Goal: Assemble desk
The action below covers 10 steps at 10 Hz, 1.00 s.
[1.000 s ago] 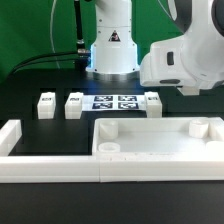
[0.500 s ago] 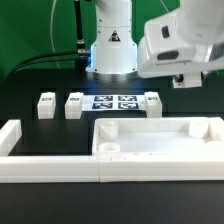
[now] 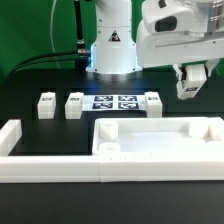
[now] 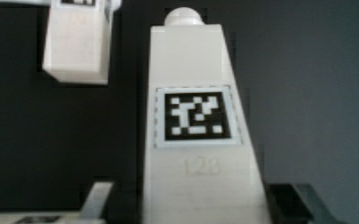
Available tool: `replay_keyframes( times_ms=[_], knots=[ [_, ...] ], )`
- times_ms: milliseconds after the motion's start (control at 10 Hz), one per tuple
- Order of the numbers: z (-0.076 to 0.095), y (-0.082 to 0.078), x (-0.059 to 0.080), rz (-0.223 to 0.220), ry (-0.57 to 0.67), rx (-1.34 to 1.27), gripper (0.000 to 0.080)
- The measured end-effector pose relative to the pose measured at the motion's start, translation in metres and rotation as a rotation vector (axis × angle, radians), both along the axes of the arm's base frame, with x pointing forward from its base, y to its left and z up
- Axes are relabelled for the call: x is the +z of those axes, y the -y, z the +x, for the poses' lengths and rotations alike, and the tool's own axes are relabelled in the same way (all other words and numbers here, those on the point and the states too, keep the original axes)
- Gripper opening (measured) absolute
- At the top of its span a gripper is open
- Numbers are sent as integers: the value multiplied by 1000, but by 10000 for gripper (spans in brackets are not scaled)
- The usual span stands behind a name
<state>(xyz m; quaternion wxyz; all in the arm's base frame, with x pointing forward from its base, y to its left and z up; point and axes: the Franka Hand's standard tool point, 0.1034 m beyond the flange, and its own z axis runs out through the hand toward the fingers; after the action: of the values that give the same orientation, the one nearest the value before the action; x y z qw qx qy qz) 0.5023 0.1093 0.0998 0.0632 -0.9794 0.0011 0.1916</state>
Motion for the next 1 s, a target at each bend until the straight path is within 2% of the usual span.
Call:
replay_keyframes(
  times_ms=[300, 400, 600, 700, 800, 1000],
  knots=[
    [35, 2, 41, 3, 169, -12, 288],
    [48, 1, 45, 3, 266, -23, 288],
    [47, 2, 41, -4, 385, -35, 288],
    [51, 2, 41, -6, 463, -42, 288],
    [51, 3, 41, -8, 495, -44, 288],
    [74, 13, 60, -2, 494, 2, 288]
  ],
)
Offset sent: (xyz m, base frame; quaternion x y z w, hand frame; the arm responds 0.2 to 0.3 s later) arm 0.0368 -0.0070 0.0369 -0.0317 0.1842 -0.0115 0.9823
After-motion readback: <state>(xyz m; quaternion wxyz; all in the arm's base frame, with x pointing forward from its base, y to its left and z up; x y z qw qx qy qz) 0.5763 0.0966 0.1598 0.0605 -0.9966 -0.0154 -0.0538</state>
